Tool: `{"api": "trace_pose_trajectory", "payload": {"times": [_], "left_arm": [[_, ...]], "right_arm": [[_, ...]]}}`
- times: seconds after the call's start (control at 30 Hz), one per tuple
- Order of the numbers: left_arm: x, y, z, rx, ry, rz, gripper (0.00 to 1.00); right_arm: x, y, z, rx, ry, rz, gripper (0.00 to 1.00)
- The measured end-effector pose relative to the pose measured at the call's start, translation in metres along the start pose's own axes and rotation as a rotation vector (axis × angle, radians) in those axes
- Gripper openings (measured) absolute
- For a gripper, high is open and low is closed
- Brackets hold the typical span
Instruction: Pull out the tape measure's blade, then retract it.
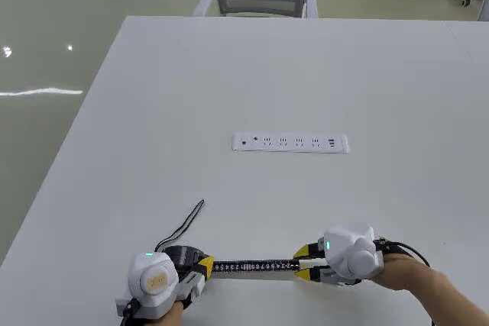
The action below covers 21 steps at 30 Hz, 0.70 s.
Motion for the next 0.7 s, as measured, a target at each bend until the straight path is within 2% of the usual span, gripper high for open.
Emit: {"api": "trace_pose_trajectory", "payload": {"times": [0.7], "left_arm": [[-0.0012,-0.0003,0.0015,-0.003,0.005,-0.002,0.60]], "right_arm": [[0.0057,-0.0063,0.0017,0.006,-0.005,-0.010,0.14]]}}
Point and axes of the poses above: the centre of the closed fingertips' face, and the gripper's own axes: x roughly forward along the fingers, z roughly to its left, y roughly out of its underside, the point moved 7 cm from there along -x, roughly backward along the fingers, and after that the axes turned 7 degrees about y, right-handed, at the moved point
